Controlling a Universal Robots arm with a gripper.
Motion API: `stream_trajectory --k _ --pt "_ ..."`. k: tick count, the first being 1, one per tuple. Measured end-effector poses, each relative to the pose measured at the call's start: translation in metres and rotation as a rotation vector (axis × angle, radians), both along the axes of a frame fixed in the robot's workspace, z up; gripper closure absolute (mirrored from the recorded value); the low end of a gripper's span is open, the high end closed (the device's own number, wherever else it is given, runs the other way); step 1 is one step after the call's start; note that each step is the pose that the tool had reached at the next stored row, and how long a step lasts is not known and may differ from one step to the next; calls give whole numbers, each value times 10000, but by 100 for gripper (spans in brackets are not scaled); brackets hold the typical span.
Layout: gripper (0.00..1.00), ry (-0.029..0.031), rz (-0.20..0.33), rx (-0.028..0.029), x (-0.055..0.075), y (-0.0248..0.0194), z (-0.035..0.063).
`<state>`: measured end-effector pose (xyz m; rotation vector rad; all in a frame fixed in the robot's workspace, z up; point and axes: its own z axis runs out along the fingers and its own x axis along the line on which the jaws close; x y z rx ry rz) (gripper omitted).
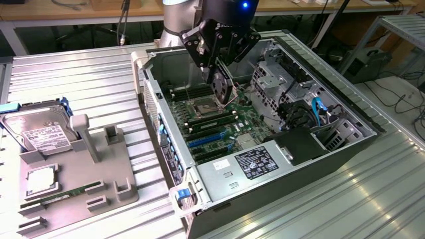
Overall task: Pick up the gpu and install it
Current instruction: 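Pick up the gpu and move the gpu toward the slot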
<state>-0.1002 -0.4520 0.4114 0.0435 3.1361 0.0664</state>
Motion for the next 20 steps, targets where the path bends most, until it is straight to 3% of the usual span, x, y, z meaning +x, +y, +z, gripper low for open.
stream_trajectory --k 7,11,20 --pt "72 1 -1 -1 88 2 0" --pt "72 1 0 -1 510 12 -7" --pt "72 0 -1 -1 511 13 -7"
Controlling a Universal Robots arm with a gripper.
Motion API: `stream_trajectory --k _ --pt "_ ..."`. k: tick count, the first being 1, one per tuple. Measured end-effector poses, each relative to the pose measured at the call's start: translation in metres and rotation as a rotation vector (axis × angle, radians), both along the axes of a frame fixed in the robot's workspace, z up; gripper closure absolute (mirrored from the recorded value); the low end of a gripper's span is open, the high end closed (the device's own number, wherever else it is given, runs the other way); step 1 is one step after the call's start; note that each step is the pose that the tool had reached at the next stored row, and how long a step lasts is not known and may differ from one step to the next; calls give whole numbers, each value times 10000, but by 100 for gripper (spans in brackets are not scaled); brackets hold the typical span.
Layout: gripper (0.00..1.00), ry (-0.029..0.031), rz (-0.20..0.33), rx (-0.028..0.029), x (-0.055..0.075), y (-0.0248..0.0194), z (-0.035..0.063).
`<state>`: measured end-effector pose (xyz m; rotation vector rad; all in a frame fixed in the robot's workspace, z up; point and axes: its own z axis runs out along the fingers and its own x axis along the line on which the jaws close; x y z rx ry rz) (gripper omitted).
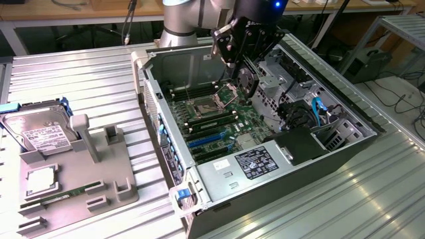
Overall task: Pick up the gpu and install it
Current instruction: 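Pick up the gpu and move the gpu toward the slot, then insert the gpu into the slot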
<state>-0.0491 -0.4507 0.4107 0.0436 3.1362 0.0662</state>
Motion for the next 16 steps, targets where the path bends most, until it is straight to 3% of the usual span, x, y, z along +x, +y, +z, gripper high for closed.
stream_trajectory --k 7,16 --pt "72 0 35 0 0 0 0" --pt "72 0 902 0 0 0 0"
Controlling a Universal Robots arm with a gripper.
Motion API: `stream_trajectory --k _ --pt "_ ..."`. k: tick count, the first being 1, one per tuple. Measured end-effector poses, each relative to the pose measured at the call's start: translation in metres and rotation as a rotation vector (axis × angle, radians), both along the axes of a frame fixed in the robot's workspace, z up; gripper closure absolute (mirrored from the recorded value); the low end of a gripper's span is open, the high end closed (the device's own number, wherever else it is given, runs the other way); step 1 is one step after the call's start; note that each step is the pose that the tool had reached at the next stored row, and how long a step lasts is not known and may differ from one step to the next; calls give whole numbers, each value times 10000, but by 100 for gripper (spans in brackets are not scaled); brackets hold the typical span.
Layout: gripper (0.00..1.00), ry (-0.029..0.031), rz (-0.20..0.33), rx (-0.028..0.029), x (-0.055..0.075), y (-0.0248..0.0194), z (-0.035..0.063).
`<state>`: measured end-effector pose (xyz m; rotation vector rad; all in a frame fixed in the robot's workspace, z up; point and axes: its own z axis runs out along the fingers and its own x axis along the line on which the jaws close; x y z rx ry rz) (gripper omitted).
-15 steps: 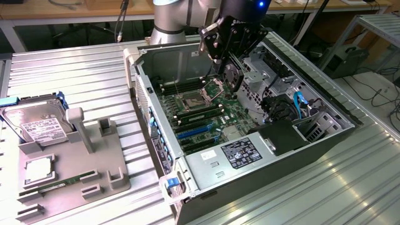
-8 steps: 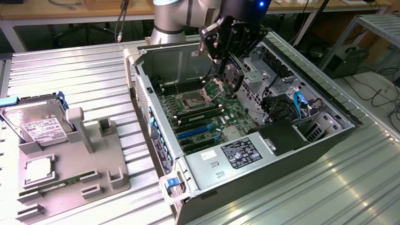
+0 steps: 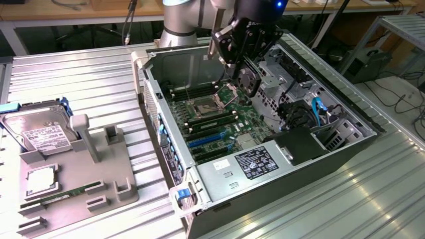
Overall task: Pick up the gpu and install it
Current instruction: 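Insert the gpu into the slot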
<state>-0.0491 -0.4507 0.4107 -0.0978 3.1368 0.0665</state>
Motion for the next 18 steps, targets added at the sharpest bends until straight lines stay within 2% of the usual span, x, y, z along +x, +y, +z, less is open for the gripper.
stream_trajectory --k 18 --pt "72 0 1404 0 0 0 0"
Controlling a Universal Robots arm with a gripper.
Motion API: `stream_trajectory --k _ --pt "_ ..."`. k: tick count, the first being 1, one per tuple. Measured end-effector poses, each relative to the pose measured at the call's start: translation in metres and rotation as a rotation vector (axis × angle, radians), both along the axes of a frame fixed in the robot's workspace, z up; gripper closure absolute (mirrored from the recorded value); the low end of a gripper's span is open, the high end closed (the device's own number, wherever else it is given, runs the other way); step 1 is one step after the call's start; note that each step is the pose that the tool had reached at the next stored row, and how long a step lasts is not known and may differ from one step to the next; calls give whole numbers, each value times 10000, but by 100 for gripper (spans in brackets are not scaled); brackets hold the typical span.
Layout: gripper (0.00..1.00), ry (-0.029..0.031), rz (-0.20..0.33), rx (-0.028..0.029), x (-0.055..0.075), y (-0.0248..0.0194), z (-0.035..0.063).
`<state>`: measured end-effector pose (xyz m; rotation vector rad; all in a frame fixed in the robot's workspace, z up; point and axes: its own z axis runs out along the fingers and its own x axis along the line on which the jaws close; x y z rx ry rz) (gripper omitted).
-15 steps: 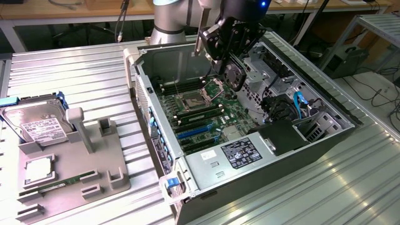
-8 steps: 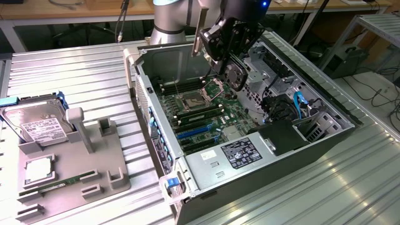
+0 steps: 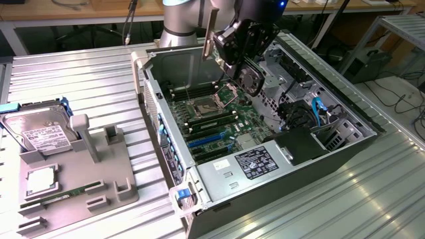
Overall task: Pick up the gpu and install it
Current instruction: 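Insert the gpu into the slot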
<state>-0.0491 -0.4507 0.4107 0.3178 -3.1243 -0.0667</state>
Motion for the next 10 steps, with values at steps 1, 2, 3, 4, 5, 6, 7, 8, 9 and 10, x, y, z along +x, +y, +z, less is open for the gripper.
stream_trajectory --k 1,2,3,4,5,6,7,8,9,10 --pt "72 0 60 -1 0 0 0" --pt "72 0 127 0 0 0 0" --pt "72 0 218 1 0 0 0" --pt "72 0 277 0 0 0 0" --pt "72 0 352 0 0 0 0" --pt "72 -1 431 0 0 0 0" --pt "72 0 487 0 0 0 0" --pt "72 0 550 0 0 0 0" --pt "72 0 625 0 0 0 0" --pt "72 0 680 0 0 0 0"
